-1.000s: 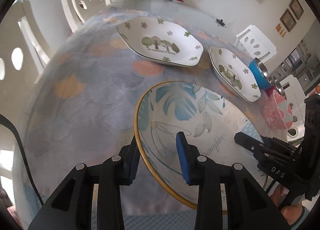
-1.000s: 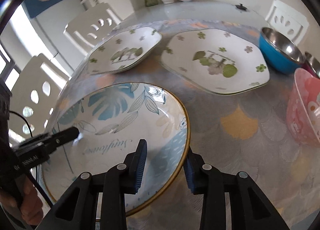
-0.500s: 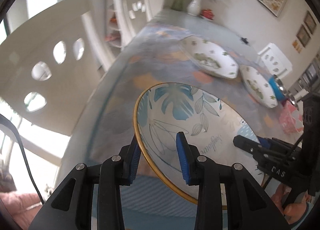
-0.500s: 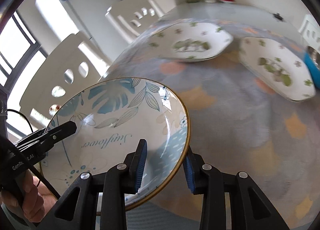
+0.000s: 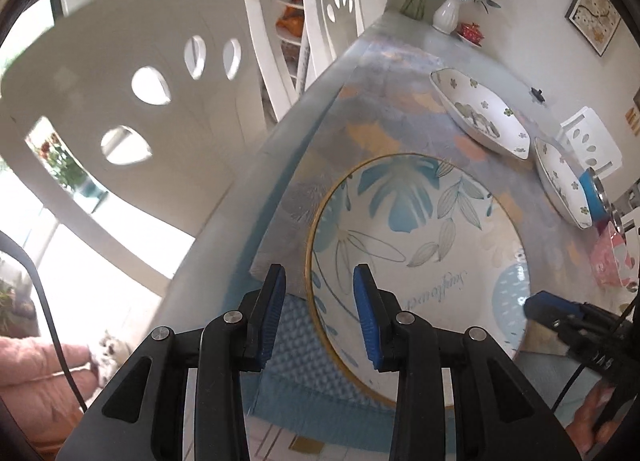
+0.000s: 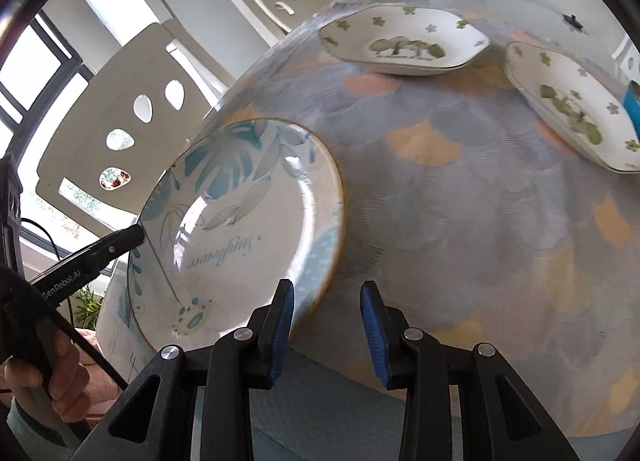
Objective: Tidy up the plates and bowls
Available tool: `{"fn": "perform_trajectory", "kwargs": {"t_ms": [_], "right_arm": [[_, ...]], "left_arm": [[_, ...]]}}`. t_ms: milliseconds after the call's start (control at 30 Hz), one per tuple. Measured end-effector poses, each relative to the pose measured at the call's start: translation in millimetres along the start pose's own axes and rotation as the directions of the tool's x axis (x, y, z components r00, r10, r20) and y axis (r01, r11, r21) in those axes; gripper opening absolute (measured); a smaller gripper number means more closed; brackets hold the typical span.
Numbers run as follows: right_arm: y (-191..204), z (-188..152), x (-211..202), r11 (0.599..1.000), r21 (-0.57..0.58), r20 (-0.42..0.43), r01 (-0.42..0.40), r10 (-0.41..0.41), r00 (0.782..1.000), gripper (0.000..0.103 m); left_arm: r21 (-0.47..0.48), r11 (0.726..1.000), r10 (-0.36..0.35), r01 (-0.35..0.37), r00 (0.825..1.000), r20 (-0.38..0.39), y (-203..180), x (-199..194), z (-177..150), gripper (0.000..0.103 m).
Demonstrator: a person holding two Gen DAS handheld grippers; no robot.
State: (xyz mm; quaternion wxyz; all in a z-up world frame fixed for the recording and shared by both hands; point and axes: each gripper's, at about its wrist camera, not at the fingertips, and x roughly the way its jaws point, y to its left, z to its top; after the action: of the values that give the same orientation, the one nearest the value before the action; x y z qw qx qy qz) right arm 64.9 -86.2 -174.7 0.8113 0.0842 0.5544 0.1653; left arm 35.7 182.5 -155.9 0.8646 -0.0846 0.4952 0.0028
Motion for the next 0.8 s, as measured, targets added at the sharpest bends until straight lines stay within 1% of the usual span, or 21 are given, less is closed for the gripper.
{"fn": "perform_trajectory", "kwargs": {"t_ms": [100, 200, 300, 400, 433, 500, 567, 700, 800], "right_arm": [[-15.3, -0.4, -19.4, 0.999, 0.029, 0.006, -0.018, 0.018, 1.0, 0.034], [-29.6, 4.1, -37.7, 0.998, 0.052, 0.022, -0.043, 0.042, 0.999, 0.034], [-45.7, 12.3, -57.6, 0.997, 0.05, 0.033, -0.063, 0.062, 0.998, 0.034], [-62.1, 18.0, -80.5, 0.998, 0.03, 0.059, -0.059, 0.057, 0.997, 0.034], [-67.8, 19.1, -87.9, 0.998, 0.027, 0.065, -0.057, 0.056, 0.996, 0.035], [-80.2, 19.7, -101.4, 0.998, 0.022, 0.072, -0.056, 0.055, 0.996, 0.039], [-93.3, 19.4, -111.8, 0.999, 0.018, 0.082, -0.05, 0.048, 0.995, 0.047], [-119.3, 14.8, -125.5, 0.998, 0.027, 0.078, -0.049, 0.047, 0.996, 0.048], [-138.4, 9.3, -131.9, 0.996, 0.053, 0.067, -0.074, 0.07, 0.995, 0.048]], "left_arm": [[0.0, 1.0, -0.003, 0.003, 0.999, 0.034, -11.2, -21.2, -2.3, 0.033], [-0.007, 1.0, -0.011, 0.011, 0.998, 0.064, -32.5, -41.1, -4.6, 0.034], [-0.012, 0.999, -0.037, 0.038, 0.996, 0.083, -60.2, -57.4, -4.3, 0.034], [0.013, 0.998, -0.059, 0.058, 0.993, 0.105, -94.5, -73.4, -1.8, 0.036], [0.02, 0.998, -0.06, 0.058, 0.992, 0.114, -102.8, -77.7, -2.6, 0.037], [0.034, 0.998, -0.066, 0.062, 0.989, 0.135, -122.3, -87.3, -3.4, 0.039], [0.044, 0.996, -0.083, 0.077, 0.986, 0.147, -140.2, -95.6, -5.6, 0.04], [0.061, 0.994, -0.102, 0.093, 0.983, 0.153, -170.5, -107.4, -12.3, 0.04], [0.072, 0.993, -0.102, 0.091, 0.981, 0.163, -189.2, -115.8, -16.9, 0.04]]}}
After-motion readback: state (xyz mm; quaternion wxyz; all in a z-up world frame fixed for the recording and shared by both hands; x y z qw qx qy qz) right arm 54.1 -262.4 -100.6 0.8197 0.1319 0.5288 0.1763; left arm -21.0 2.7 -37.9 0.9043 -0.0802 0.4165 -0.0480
